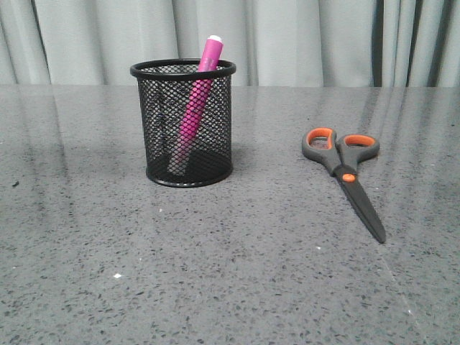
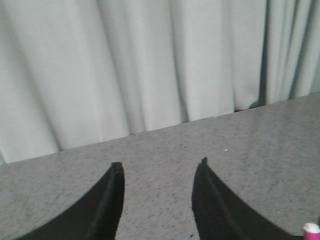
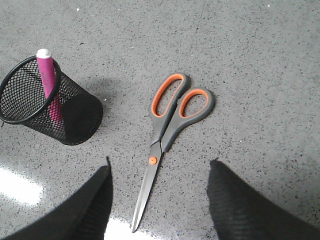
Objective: Put pen and scissors into bin
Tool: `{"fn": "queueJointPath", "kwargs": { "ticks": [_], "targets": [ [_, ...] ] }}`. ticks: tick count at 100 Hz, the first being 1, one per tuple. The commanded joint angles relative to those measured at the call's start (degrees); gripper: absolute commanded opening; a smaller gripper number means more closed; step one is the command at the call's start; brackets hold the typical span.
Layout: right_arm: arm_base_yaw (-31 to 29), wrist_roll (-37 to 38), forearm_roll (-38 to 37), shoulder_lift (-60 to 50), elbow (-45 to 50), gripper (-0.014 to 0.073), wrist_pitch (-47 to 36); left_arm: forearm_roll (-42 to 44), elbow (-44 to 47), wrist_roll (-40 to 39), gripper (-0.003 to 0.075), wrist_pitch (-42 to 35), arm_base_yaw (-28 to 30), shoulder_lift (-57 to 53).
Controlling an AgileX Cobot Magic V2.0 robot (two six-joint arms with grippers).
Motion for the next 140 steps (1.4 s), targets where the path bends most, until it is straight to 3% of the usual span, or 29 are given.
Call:
{"fn": "queueJointPath", "kwargs": {
  "ticks": [1,29,42,53,78,102,140],
  "targets": [
    [-0.16,-0.62,2.77,-0.3,-2.01,0.0372,-2.42,-0.09,-1.61,-0.18,0.0301,0.28,3.91,-2.46],
    [-0.16,-0.62,7.41,-0.3,-2.01,0.0372,-2.31,0.54,-1.61,-0.09,0.03,9.16,13.44,-6.81],
    [-0.16,-0.62,7.73,-1.07,-0.4,0.0372,-5.37,1.39,0.37,-0.09,0.03,8.64,15.66,-10.46],
    [-0.16,-0.62,7.85,-2.26,2.13,0.0372,-9.16,2.0,3.34,-0.09,0.0293,7.51,15.98,-14.16],
    [0.04,-4.69,7.74,-1.4,3.45,0.0372,-9.05,2.1,7.89,-0.09,0.0293,6.34,15.98,-19.4],
    [2.19,-4.3,1.0,-1.31,1.18,0.0304,-7.51,2.1,7.89,-0.09,0.0293,5.82,15.98,-19.98],
    [4.77,-3.6,5.34,3.14,-4.54,0.0287,-4.88,2.1,7.89,-0.09,0.0293,5.69,15.98,-19.98]
  ]
}}
